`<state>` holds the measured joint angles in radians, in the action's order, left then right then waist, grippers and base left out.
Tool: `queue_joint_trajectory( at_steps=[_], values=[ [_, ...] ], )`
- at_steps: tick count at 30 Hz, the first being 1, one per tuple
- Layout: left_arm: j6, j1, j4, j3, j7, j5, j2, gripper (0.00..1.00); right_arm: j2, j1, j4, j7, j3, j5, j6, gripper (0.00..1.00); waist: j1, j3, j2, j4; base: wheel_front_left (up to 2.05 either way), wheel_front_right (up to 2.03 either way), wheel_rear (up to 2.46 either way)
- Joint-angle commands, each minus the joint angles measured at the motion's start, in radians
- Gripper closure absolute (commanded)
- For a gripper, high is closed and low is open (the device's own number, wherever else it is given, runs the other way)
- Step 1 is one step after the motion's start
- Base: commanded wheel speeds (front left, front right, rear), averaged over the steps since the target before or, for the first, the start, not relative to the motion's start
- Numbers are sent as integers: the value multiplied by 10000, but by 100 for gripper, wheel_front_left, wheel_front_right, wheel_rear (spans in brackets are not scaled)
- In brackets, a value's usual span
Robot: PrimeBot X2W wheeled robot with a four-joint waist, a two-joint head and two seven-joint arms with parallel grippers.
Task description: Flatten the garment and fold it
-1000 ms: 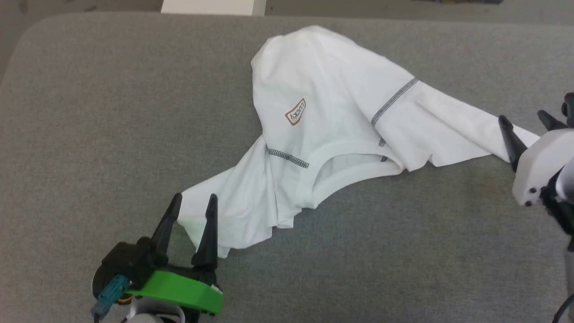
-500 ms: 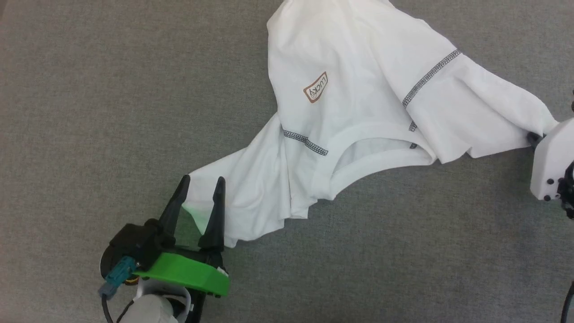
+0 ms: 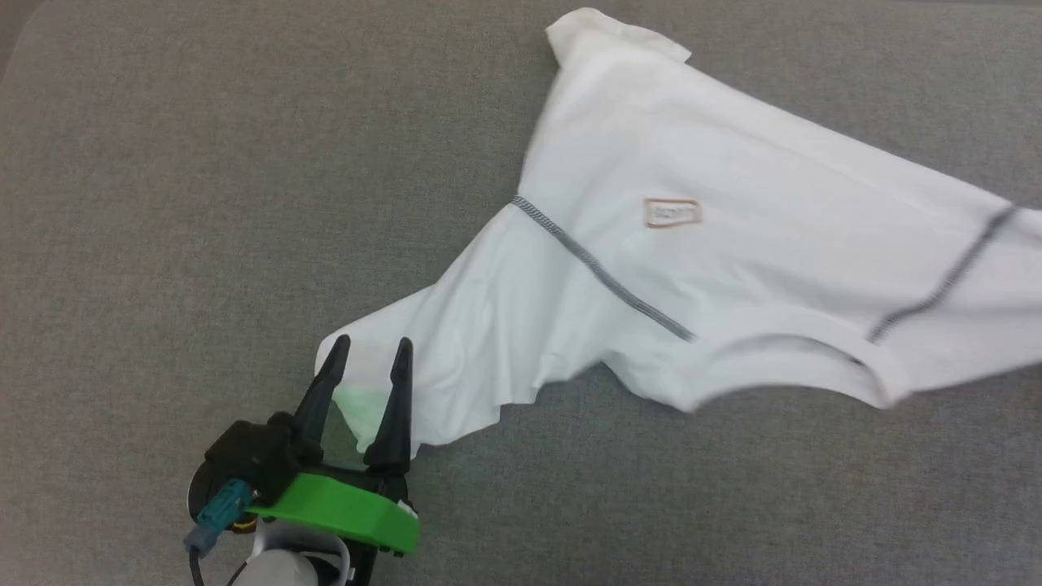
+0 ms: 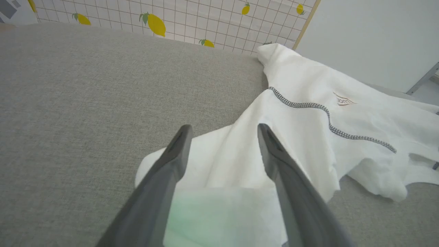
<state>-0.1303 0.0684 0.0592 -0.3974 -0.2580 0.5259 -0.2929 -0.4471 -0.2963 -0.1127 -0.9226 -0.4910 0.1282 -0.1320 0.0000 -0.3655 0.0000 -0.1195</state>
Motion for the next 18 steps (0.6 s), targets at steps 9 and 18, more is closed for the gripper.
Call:
queue_joint_trajectory(
  at_steps=[9, 18],
  values=[
    [165, 168, -3, -86, 141, -121, -176, 0, -294, -6, 1072, 2322, -331, -1525, 13, 37, 0, -380, 0, -175, 0, 0, 0],
    [109, 129, -20, -219, 209, -184, -207, 0, 458, -845, 1687, 4044, 771, -972, 13, 0, 0, 408, 0, 96, 0, 0, 0]
  ],
)
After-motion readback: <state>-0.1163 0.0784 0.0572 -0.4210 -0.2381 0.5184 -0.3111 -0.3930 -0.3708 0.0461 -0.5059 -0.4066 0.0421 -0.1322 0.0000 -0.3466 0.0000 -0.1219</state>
